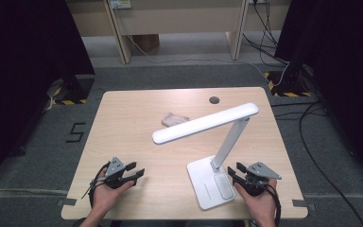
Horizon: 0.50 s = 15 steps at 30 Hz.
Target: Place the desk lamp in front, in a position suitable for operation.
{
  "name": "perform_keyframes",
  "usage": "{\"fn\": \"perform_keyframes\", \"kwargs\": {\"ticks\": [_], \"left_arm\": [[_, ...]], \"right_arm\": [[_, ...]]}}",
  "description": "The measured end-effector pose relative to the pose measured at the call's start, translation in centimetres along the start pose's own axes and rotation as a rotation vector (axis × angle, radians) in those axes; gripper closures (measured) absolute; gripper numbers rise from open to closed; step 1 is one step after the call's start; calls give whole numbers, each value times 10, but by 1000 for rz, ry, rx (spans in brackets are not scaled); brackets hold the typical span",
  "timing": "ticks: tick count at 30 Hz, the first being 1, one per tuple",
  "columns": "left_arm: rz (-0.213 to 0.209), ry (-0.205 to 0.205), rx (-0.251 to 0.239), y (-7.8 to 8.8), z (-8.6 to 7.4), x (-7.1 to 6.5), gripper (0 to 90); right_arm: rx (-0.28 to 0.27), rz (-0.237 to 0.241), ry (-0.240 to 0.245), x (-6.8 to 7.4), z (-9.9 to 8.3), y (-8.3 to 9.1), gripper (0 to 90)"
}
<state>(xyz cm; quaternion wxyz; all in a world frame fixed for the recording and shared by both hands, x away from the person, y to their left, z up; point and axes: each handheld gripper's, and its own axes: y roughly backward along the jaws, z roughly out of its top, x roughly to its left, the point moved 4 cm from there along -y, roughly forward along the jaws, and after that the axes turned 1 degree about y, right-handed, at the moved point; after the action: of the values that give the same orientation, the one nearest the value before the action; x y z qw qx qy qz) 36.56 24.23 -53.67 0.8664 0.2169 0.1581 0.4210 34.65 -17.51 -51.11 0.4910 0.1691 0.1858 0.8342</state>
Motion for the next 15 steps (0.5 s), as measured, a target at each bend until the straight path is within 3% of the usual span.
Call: {"fn": "perform_keyframes", "kwargs": {"ticks": [5, 12, 15], "left_arm": [[-18, -21, 3, -1, 2, -6, 493], [-29, -65, 10, -2, 3, -13, 505], [-42, -80, 15, -3, 4, -18, 509]], "right_arm": [[15, 12, 4, 3, 2, 2, 544], [65, 38, -17, 6, 5, 2, 432], [72, 50, 2, 9, 4, 0, 428]]}}
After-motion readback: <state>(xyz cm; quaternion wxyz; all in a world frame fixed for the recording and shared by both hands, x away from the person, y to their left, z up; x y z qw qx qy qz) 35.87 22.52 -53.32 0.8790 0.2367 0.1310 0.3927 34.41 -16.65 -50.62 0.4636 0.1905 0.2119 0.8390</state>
